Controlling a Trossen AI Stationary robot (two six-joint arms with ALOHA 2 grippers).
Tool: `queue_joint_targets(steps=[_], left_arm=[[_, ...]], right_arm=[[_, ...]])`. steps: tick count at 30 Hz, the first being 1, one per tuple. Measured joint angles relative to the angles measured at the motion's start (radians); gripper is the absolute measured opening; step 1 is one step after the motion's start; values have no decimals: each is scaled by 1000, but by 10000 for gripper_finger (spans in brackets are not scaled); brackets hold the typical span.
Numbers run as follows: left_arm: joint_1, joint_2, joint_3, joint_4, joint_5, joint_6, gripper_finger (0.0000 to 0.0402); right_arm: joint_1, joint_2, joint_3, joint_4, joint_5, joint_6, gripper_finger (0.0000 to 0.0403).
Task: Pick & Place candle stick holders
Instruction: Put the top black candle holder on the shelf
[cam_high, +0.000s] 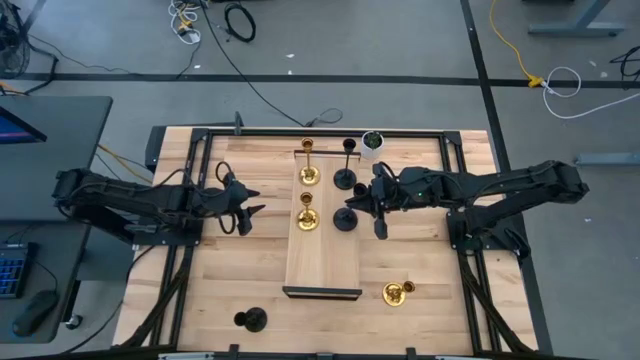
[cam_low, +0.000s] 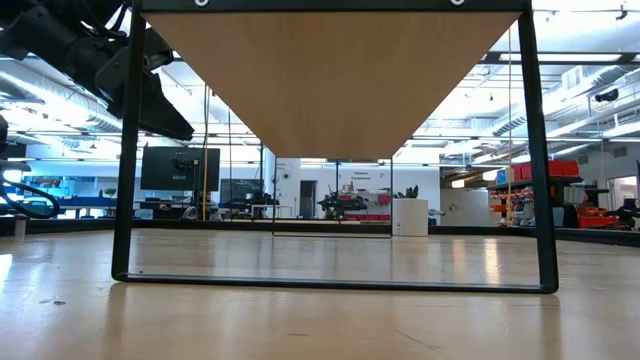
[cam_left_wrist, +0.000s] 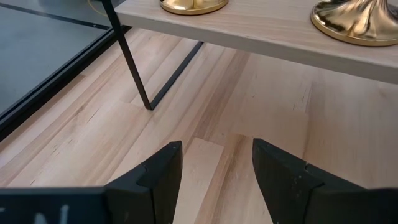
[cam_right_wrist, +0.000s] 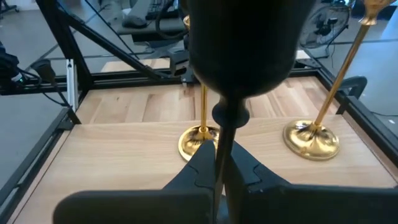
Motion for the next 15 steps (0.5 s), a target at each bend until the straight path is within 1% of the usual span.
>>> queue_joint_targets(steps=[7, 15], left_arm=[[0, 0, 0, 0, 0, 0, 197], [0, 0, 0, 1, 0, 2, 197]], right_arm=[[0, 10, 0, -4, -13, 1, 4], [0, 10, 0, -2, -4, 1, 7]])
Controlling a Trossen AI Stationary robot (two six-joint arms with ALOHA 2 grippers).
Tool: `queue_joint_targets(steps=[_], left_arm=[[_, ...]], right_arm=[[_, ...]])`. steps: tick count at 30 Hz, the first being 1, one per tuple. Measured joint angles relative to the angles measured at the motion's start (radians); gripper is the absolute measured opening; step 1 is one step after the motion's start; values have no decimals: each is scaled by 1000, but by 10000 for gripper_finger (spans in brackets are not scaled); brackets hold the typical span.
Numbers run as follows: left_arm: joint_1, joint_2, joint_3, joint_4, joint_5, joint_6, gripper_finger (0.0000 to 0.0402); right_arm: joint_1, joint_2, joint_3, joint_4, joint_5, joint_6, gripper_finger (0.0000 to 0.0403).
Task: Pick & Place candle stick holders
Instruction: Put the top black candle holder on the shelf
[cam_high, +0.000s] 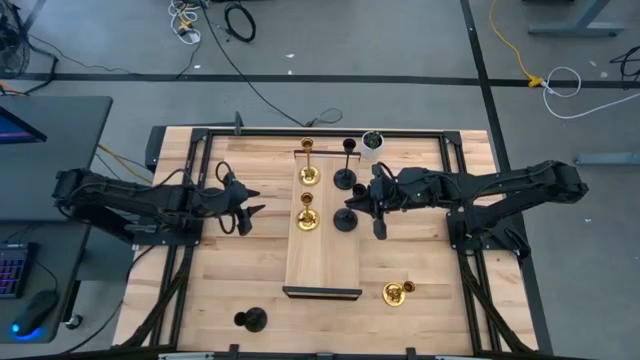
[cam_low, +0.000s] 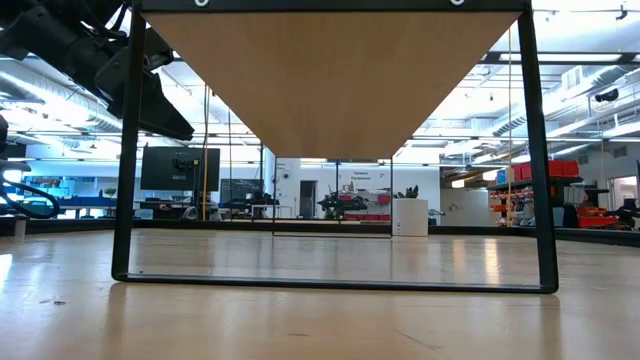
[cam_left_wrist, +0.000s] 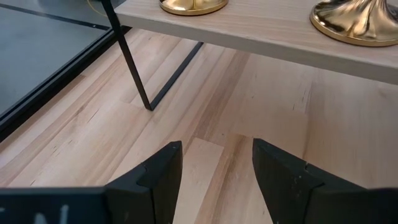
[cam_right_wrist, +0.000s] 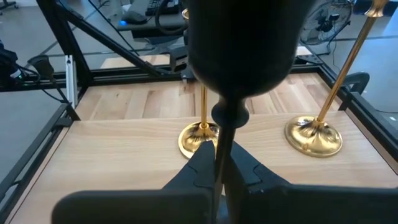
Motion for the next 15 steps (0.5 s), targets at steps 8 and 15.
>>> queue_joint_targets(steps=[8, 15], left_arm=[[0, 0, 0, 0, 0, 0, 197], [0, 0, 0, 0, 0, 0, 197]], right_arm=[[0, 0, 0, 34, 7, 2, 48], [0, 0, 0, 26, 9, 1, 71]])
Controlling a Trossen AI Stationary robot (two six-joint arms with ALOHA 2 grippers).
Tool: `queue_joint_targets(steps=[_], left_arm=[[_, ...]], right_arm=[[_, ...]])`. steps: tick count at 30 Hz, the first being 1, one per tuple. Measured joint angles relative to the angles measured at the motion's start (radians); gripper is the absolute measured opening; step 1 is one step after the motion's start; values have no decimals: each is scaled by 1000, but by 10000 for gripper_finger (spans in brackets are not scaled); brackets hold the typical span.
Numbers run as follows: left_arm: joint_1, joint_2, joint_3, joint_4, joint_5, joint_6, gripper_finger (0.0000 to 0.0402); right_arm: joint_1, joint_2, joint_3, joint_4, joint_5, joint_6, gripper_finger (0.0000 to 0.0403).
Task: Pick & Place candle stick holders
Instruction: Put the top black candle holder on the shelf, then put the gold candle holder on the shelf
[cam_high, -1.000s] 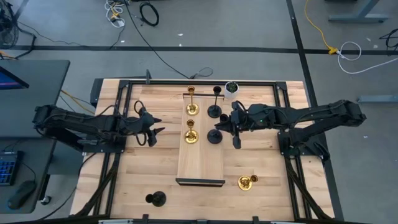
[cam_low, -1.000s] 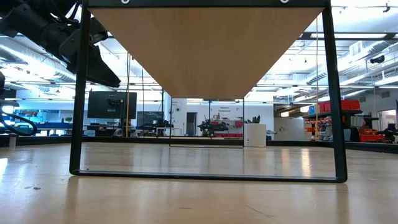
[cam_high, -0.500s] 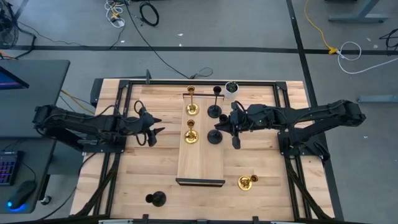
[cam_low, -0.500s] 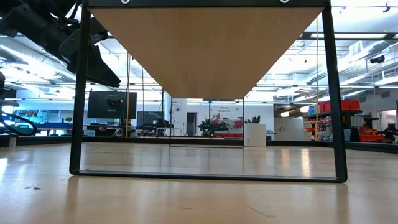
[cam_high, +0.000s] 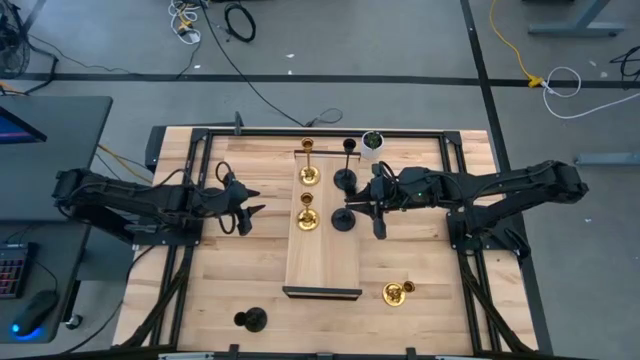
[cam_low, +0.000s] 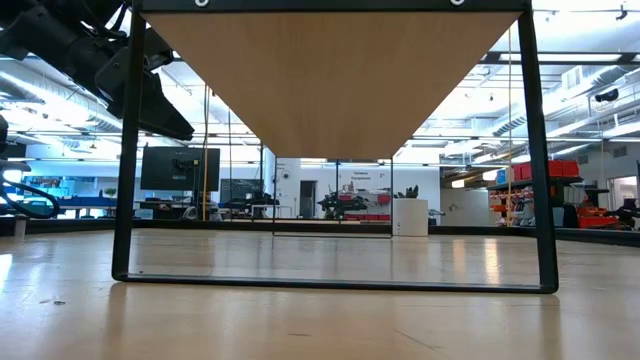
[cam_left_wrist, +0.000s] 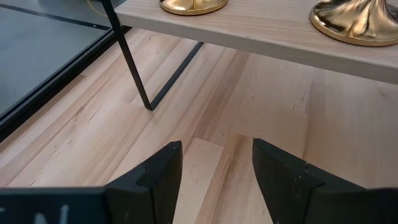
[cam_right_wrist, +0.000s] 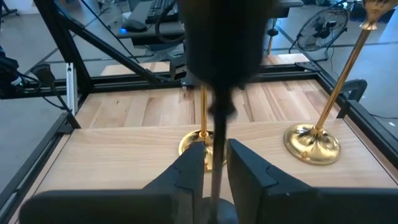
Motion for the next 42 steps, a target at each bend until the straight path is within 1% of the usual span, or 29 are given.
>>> queue_joint_targets(steps=[7, 11, 15, 20, 26, 29, 33, 40, 42], left_arm=[[0, 0, 0, 0, 0, 0, 197], [0, 0, 0, 0, 0, 0, 197], [0, 0, 0, 0, 0, 0, 197], [0, 0, 0, -1, 0, 0, 197], [0, 0, 0, -2, 0, 0, 197], [0, 0, 0, -3, 0, 0, 197], [0, 0, 0, -3, 0, -2, 197], [0, 0, 0, -1, 0, -9, 197], [0, 0, 0, -1, 0, -27, 197]], right_arm=[[1, 0, 0, -17, 1, 0, 71], [1, 0, 0, -22, 21, -14, 80], [2, -13, 0, -52, 27, -38, 102], [18, -61, 0, -102, 45, -37, 140], [66, -156, 0, -262, 45, -23, 181], [107, -201, 0, -363, 45, 21, 188], [187, -243, 0, -473, 38, 112, 187], [401, -258, 0, -575, 26, 346, 162], [473, -250, 0, -592, 61, 422, 152]])
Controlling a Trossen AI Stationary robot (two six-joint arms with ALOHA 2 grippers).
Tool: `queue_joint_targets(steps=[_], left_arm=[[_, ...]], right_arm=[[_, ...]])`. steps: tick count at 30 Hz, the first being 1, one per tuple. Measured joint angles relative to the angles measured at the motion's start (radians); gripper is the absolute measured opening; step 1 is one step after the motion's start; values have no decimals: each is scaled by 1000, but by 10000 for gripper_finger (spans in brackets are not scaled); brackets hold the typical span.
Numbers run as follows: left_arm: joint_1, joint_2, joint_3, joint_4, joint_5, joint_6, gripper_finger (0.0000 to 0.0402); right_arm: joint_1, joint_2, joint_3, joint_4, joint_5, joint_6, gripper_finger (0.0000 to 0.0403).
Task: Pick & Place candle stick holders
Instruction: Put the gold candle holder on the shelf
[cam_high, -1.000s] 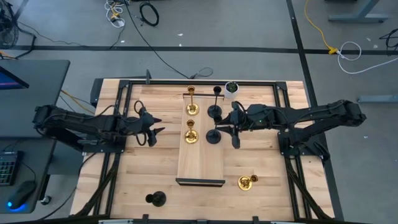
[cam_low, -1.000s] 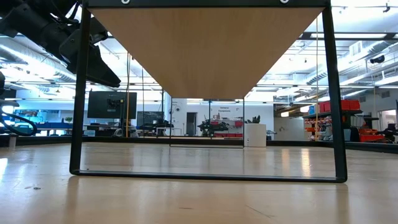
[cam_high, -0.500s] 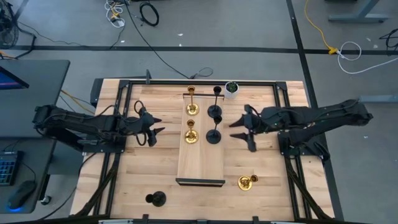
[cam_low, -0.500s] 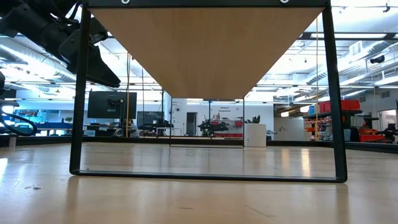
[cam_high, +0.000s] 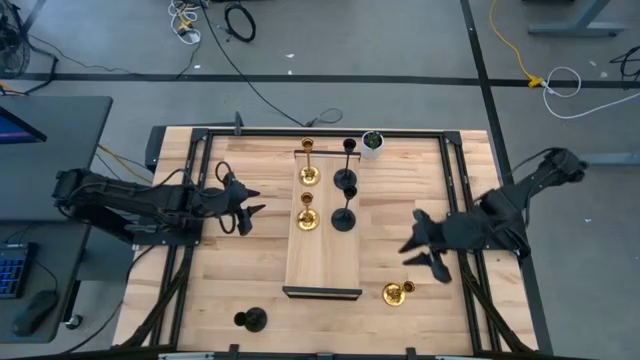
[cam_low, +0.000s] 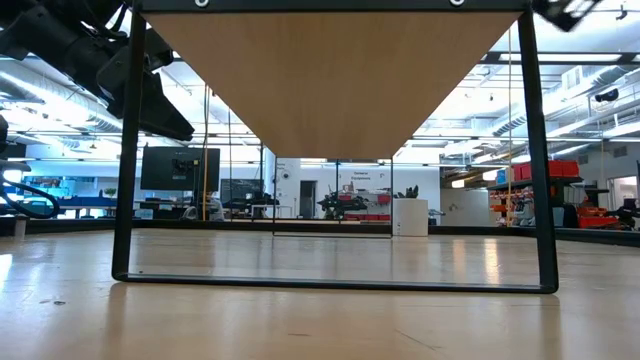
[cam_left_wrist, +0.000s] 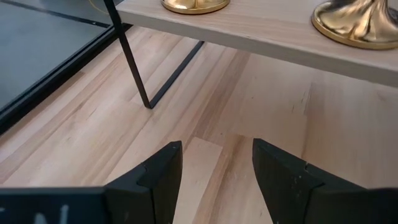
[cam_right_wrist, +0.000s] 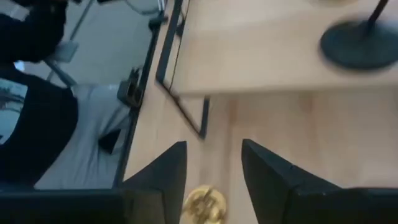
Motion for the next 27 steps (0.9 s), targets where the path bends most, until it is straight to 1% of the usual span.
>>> queue_joint_targets(steps=[5, 11, 14, 17, 18, 21, 27], left_arm=[[0, 0, 0, 1, 0, -6, 197], [0, 0, 0, 2, 0, -8, 197], [0, 0, 0, 3, 0, -9, 197], [0, 0, 0, 5, -2, -9, 197], [0, 0, 0, 7, -2, -9, 197], [0, 0, 0, 7, -2, -9, 197], [0, 0, 0, 10, -4, -10, 197]], right_arm=[[195, 19, 0, -38, 133, 192, 131], [415, 68, 0, -69, 328, 410, 122], [501, 110, 0, -88, 419, 498, 121], [561, 162, -1, -101, 524, 567, 121], [574, 183, -4, -101, 541, 588, 121], [599, 239, -20, -104, 541, 660, 121], [604, 303, -71, -87, 550, 772, 121]])
